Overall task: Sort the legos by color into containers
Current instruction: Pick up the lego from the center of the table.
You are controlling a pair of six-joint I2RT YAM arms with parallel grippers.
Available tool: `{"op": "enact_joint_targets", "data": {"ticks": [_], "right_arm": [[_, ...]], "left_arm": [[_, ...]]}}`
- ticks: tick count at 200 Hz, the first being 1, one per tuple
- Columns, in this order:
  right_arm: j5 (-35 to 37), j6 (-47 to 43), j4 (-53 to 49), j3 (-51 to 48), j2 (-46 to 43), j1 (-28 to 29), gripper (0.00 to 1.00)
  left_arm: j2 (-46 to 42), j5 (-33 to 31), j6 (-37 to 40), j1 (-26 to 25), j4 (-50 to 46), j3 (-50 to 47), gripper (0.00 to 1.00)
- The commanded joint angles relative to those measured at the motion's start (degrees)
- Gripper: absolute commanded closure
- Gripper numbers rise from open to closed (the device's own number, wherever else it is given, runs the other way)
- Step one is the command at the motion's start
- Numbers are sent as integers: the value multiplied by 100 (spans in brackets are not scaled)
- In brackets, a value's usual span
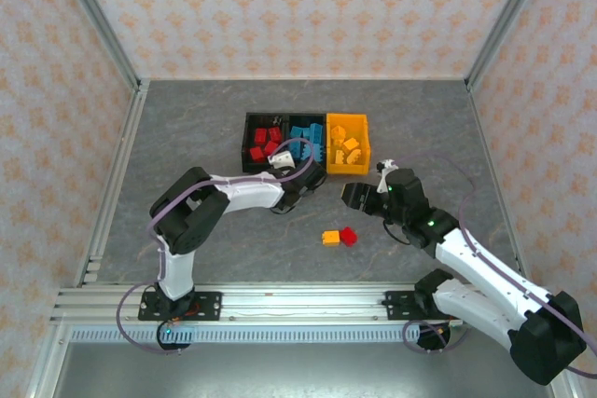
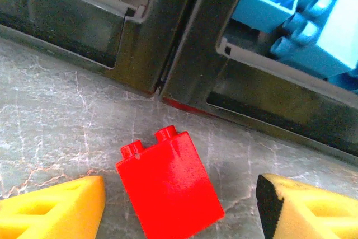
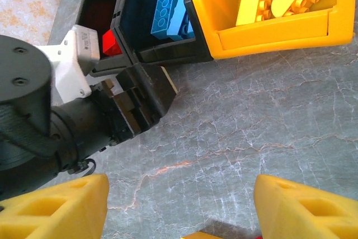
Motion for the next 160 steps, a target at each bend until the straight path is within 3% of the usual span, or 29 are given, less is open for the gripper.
{"op": "enact_joint_targets", "data": {"ticks": [1,48,88,129,160], "right_arm": [[142,-130,-47,-32,-42,29,31],[178,-125,-78,-41,-57,26,31],[213,-110,-46,-73,-45,26,31],[156,-67,77,-106,31,26,31],[-102,-93,161,-83,118,26,31]], "left_arm": [[228,-361,38,-44,-409,211,27],[512,-476,-65,-36,-622,343,42],[358,-396,-26,-57,-658,196,66],[-113,-365,189,-145,-754,-53,69],[-1013,-242,473,-157,-615,-533,68]]}}
